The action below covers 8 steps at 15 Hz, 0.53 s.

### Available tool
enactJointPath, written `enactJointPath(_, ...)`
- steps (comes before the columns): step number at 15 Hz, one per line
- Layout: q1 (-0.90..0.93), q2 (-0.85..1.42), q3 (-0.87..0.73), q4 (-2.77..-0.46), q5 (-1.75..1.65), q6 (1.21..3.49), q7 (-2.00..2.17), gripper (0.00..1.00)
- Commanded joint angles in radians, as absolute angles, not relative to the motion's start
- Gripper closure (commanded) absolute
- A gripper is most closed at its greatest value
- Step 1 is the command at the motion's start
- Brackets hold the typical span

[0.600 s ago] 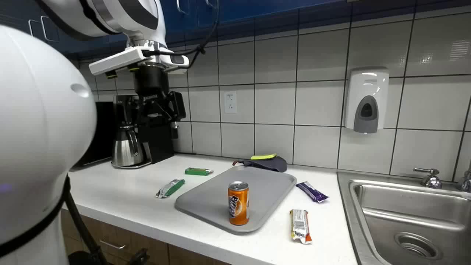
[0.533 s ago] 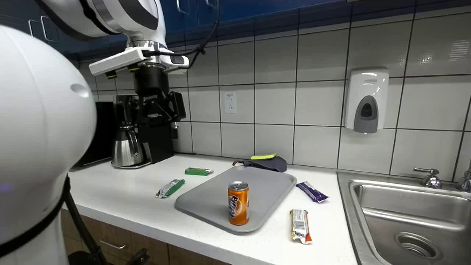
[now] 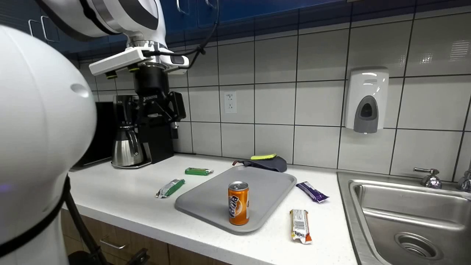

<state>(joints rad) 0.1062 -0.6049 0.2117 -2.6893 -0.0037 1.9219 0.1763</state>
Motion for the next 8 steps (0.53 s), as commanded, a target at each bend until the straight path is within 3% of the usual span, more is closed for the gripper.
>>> enactJointPath(1,0.117,-0.603,0.202,-2.688,-0.010,1.921,0.182,0.00)
enactJointPath(8,0.149,-0.507,0.233,-2.684,0.003,1.981,0.207,0.00)
